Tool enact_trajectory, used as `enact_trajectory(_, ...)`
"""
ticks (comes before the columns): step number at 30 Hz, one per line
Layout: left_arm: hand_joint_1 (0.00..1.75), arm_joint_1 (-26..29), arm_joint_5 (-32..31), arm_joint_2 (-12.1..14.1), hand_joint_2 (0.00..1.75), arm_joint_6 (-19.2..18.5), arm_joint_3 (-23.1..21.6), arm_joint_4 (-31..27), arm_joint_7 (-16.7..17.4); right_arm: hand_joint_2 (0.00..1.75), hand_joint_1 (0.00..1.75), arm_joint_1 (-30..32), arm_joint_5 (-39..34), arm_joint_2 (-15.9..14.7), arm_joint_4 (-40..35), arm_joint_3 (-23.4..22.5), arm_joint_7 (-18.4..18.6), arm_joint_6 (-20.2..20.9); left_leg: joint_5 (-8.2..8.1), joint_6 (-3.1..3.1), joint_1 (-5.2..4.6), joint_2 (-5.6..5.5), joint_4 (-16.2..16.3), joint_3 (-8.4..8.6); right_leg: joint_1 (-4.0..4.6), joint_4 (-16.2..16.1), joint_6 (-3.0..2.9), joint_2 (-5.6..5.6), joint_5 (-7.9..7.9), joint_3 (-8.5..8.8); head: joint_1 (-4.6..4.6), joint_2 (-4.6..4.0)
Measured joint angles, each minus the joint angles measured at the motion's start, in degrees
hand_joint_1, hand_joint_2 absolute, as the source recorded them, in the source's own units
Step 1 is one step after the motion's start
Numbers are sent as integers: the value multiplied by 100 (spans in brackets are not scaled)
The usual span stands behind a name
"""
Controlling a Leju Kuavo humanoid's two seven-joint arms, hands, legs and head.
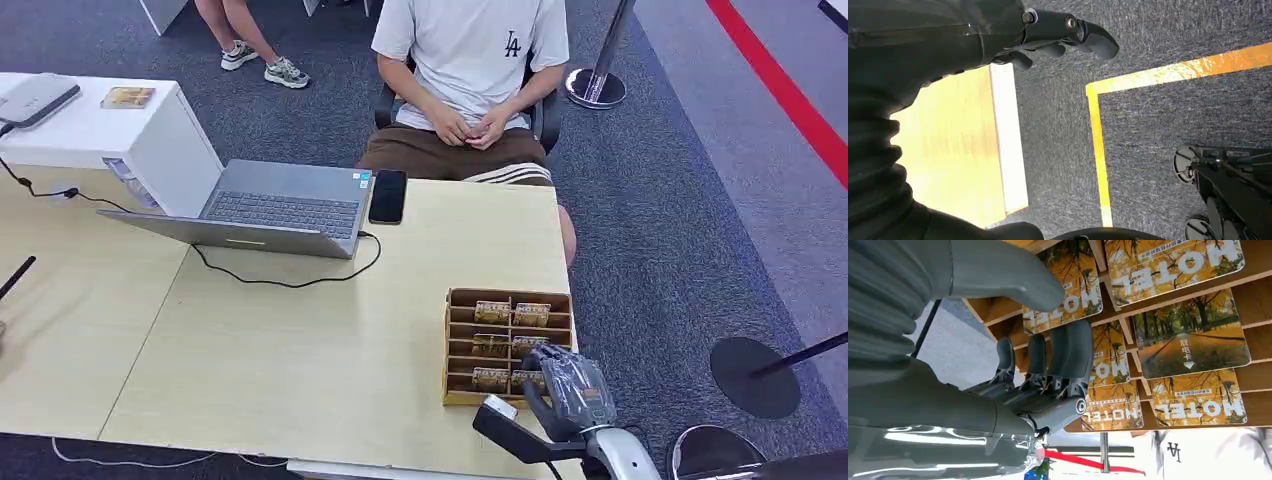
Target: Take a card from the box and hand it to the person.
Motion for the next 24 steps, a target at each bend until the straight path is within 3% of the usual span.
enact_trajectory(24, 0, 0, 0, 0, 175, 0, 0, -2, 0, 175, 157, 1, 7, 0, 0, 4, -13, -33, 0, 0, 0, 0, 0, 0, 0, 0, 0, 0, 0, 0, 0, 0)
